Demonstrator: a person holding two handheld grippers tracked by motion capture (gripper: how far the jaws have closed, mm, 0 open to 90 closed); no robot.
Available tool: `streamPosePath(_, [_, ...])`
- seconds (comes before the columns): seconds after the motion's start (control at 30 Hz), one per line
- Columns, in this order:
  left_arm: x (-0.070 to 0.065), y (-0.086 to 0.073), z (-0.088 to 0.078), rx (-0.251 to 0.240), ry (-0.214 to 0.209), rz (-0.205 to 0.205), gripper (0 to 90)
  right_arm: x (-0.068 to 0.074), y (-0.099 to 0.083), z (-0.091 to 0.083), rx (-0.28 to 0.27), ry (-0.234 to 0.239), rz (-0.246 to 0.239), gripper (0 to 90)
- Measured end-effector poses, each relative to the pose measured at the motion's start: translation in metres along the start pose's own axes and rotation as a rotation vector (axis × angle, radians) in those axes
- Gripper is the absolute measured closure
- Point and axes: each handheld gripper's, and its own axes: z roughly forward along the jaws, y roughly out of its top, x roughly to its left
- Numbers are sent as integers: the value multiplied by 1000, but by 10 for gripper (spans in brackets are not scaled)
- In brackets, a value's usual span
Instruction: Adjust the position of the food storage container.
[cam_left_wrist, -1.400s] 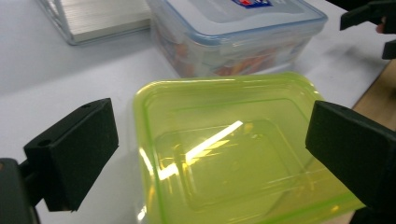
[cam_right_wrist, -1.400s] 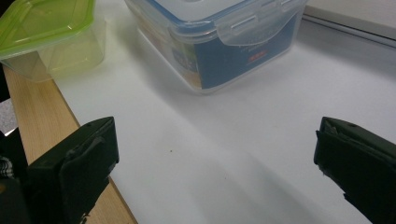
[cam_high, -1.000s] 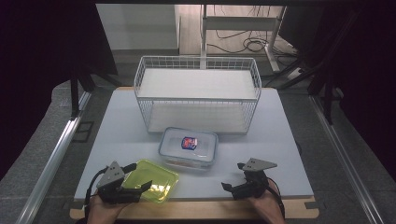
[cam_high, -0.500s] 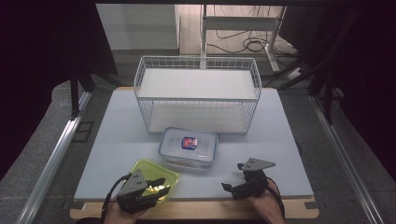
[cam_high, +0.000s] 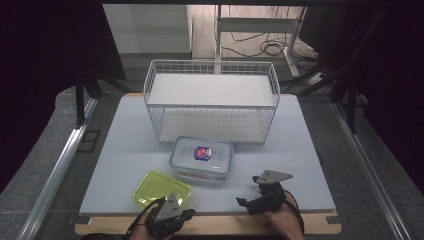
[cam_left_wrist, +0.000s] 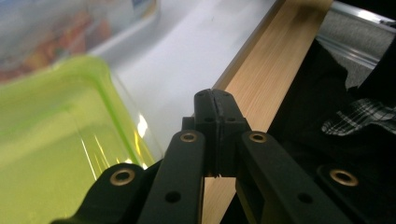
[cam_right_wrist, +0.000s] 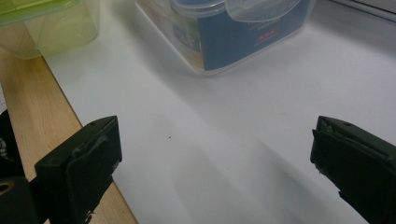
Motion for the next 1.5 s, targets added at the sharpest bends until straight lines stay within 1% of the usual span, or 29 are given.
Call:
streamPosePath(0.07, [5,-3,2,42,21,-29,900,1,0,1,7,2,-5,26])
streamPosePath(0.13, [10,-3,0,44,6,-55,900,1,0,1,11,2,-6,27])
streamPosePath(0.17, [11,-3,-1,50,21,-55,900,1,0,1,13,3,-6,27])
streamPosePath(0.2, [11,-3,-1,50,21,-55,900,1,0,1,13,3,-6,27])
streamPosePath(0.23, [12,-4,-2,53,39,-54,900,1,0,1,14,4,-6,28])
streamPosePath(0.3, [21,-7,-6,46,58,-86,900,1,0,2,20,3,-7,29])
streamPosePath(0.33, [21,-7,-6,46,58,-86,900,1,0,2,20,3,-7,29])
streamPosePath(0.4, [28,-9,-9,52,90,-94,900,1,0,2,22,4,-8,29])
streamPosePath(0.43, [32,-10,-10,52,104,-100,900,1,0,2,22,4,-8,30])
streamPosePath(0.47, [42,-12,-13,52,114,-120,900,1,0,2,23,6,-9,30])
streamPosePath(0.5, [42,-12,-13,52,114,-120,900,2,0,2,23,7,-9,31])
streamPosePath(0.57, [54,-14,-17,49,136,-144,900,2,0,3,23,7,-11,31])
streamPosePath(0.6, [54,-14,-17,49,136,-144,900,2,0,3,23,7,-11,31])
streamPosePath(0.67, [67,-17,-20,40,158,-170,900,2,0,3,25,9,-13,32])
streamPosePath(0.7, [67,-17,-20,40,158,-170,900,2,0,3,25,9,-13,32])
streamPosePath(0.87, [92,-21,-26,17,185,-215,900,3,0,4,34,11,-18,34])
streamPosePath(0.9, [102,-23,-29,8,214,-226,900,3,0,5,38,12,-20,35])
streamPosePath(0.93, [102,-23,-29,8,214,-226,900,3,0,5,38,12,-20,35])
streamPosePath(0.97, [110,-25,-31,1,224,-238,900,3,0,5,39,12,-26,36])
streamPosePath(1.0, [110,-25,-31,1,224,-238,900,3,0,5,39,12,-26,36])
streamPosePath(1.07, [118,-27,-32,-6,248,-250,900,3,0,6,40,13,-27,36])
streamPosePath(1.13, [121,-27,-33,-8,254,-255,900,3,0,6,41,14,-26,36])
streamPosePath(1.17, [128,-28,-33,-7,274,-256,900,3,0,6,42,13,-27,36])
streamPosePath(1.23, [132,-28,-33,-9,280,-264,900,3,0,7,43,14,-26,36])
streamPosePath(1.27, [140,-29,-34,-8,296,-266,900,3,0,7,44,13,-27,36])
streamPosePath(1.3, [140,-29,-34,-8,296,-266,900,3,0,7,44,13,-27,36])
streamPosePath(1.43, [158,-30,-36,-13,324,-282,900,2,0,7,45,10,-26,37])
streamPosePath(1.47, [166,-31,-37,-11,346,-291,900,2,0,7,46,8,-26,38])
streamPosePath(1.5, [166,-31,-37,-11,346,-291,900,2,0,7,46,8,-26,38])
